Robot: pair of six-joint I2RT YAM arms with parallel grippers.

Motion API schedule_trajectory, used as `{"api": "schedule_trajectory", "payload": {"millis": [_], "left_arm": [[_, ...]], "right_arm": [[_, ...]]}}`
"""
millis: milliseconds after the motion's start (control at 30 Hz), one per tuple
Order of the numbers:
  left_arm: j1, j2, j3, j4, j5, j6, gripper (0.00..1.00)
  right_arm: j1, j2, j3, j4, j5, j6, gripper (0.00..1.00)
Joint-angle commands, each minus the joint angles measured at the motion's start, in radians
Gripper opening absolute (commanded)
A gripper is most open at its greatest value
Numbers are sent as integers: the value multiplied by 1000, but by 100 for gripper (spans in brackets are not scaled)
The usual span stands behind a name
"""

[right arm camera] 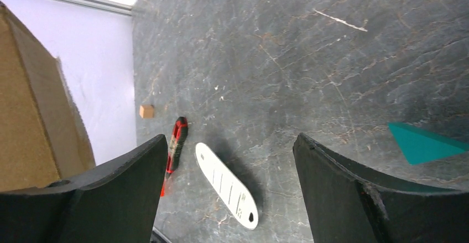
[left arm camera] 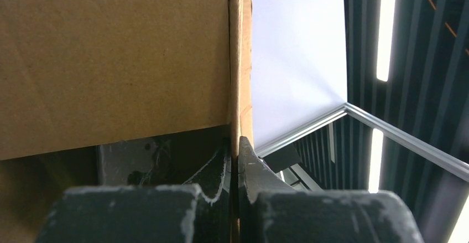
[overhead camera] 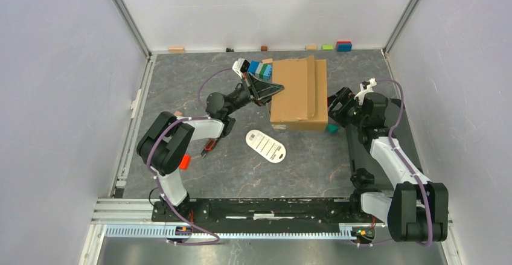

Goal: Unpack the express box
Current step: Pour the product into the express box.

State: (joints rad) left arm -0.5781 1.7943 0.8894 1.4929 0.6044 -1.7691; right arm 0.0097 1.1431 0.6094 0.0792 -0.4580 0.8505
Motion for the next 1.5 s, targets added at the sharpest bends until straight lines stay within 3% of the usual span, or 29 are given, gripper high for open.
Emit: {"api": "schedule_trajectory", "payload": {"millis": [0,100,200,433,633,900,1100,1467], "left_arm": [[-19,43,-12,64,14,-70,8],[-19,49,-71,64,16,-59,35],[-19,54,-126,64,22,-37,47],[-22,83,-218,21,30,45,58],[-41,95,-235,-45,50,117,58],[-54,96,-193,-28,65,100,44],[-57,39,-117,-77,87,99,46],[-80,3,-23,-141,110,100,38]], "right_arm": [[23,-61,-4,126,-145,77,88],[22,-84,-24,144,-147,105,88],[23,-98,-44,159,-148,116,87],[22,-106,-75,181,-141,100,87],[52,-87,-35,183,-139,54,87],[92,-99,73,33,-36,-53,87],[91,-126,160,-65,38,-118,87],[91,-163,221,-159,101,-167,87]]}}
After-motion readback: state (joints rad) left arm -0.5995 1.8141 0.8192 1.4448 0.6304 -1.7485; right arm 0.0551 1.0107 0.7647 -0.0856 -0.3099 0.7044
